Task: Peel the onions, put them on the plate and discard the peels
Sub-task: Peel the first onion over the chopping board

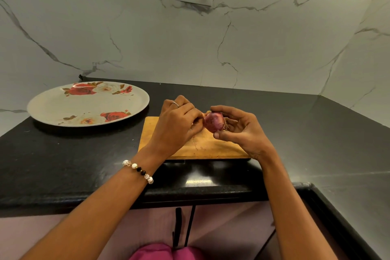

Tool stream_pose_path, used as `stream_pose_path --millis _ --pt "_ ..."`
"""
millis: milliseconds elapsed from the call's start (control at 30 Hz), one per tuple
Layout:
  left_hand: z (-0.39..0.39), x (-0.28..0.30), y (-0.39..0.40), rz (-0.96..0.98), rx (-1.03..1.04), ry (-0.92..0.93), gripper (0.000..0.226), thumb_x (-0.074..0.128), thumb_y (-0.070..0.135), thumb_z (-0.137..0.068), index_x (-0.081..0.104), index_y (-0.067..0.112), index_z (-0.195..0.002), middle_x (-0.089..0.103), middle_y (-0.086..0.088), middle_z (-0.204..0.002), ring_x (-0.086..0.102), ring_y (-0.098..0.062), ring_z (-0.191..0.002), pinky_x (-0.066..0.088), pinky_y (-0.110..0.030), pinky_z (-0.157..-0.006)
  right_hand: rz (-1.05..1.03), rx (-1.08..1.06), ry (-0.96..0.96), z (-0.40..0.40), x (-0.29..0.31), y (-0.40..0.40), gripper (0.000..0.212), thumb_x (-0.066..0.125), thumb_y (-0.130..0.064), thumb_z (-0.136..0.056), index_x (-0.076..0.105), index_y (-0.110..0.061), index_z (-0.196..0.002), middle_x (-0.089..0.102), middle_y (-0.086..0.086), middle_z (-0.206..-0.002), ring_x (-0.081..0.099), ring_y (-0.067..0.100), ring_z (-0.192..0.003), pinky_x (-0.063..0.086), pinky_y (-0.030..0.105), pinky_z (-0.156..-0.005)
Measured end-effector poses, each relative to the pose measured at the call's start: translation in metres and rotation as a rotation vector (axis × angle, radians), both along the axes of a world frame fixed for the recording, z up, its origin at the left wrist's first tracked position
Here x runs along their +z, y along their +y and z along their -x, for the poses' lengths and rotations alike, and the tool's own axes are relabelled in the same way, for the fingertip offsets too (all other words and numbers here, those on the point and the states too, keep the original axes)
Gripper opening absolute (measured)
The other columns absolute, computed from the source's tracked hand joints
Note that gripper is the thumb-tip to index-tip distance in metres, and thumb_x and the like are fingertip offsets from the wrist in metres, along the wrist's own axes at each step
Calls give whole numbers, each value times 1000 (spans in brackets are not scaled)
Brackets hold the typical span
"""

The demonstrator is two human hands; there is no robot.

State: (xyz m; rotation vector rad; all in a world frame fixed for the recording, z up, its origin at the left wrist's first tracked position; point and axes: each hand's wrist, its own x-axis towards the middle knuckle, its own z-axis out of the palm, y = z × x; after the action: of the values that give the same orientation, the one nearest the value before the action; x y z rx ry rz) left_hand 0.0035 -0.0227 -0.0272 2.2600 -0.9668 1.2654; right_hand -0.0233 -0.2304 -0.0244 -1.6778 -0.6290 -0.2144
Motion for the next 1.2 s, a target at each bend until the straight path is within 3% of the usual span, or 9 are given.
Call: stream_pose_path --millis 167,300,367,433,567,700,800,967,1200 --pt "-1 2 -4 133 -18 122 27 44 31 -91 64 13 -88 64 0 -83 53 -18 -84 29 -32 -74 -104 20 50 0 1 -1 55 75 1 -76 62 -11 -128 68 13 -122 65 30 -115 55 32 -91" --pt "-4 3 2 296 -59 191 14 51 15 -89 64 14 -87 64 1 -84 54 -18 -82 32 -35 -70 -122 -8 65 0 2 -2 53 70 0 -78 60 -8 -129 70 8 -119 65 30 -113 56 33 -87" --pt "-5 1 2 244 -70 177 15 54 18 -89 68 16 -88 65 2 -84 52 -13 -83 31 -34 -70 -95 -9 64 0 2 -2 54 72 -2 -78 60 -9 -130 69 10 -121 64 31 -115 56 38 -91" --pt "-3 1 2 145 -88 160 26 51 34 -90 72 18 -93 66 3 -87 52 -12 -85 36 -36 -70 -70 -13 65 0 1 -2 54 75 -4 -78 61 -11 -130 67 11 -123 64 32 -116 55 43 -95" --pt "0 1 3 28 -101 80 35 52 40 -88 75 15 -94 67 -1 -85 58 -21 -83 45 -44 -72 -36 -17 78 2 2 0 53 78 -6 -76 63 -13 -127 68 11 -122 66 30 -113 56 40 -95" --pt "1 0 2 -112 18 -106 31 51 33 -91 74 13 -88 67 -2 -82 58 -22 -84 36 -39 -79 -2 -74 65 5 5 2 52 77 1 -77 62 -4 -127 70 14 -115 71 16 -92 56 21 -74" --pt "2 1 -1 -192 60 -168 27 51 28 -92 71 11 -85 66 -2 -83 59 -22 -84 37 -36 -78 -25 -82 71 5 4 2 52 76 -6 -76 62 0 -126 71 16 -110 71 23 -82 59 29 -69" --pt "0 1 -7 -247 36 -84 28 45 23 -92 65 5 -84 63 -8 -84 57 -25 -81 50 -37 -63 -31 -60 103 6 5 3 43 75 -12 -77 67 -14 -119 74 11 -101 71 31 -73 58 28 -71" --pt "-1 -3 -10 -217 58 -30 25 40 26 -89 58 10 -86 59 -6 -85 53 -22 -80 39 -34 -63 -53 -37 118 10 8 4 42 75 -1 -79 65 -8 -120 71 14 -99 72 21 -69 51 14 -60"
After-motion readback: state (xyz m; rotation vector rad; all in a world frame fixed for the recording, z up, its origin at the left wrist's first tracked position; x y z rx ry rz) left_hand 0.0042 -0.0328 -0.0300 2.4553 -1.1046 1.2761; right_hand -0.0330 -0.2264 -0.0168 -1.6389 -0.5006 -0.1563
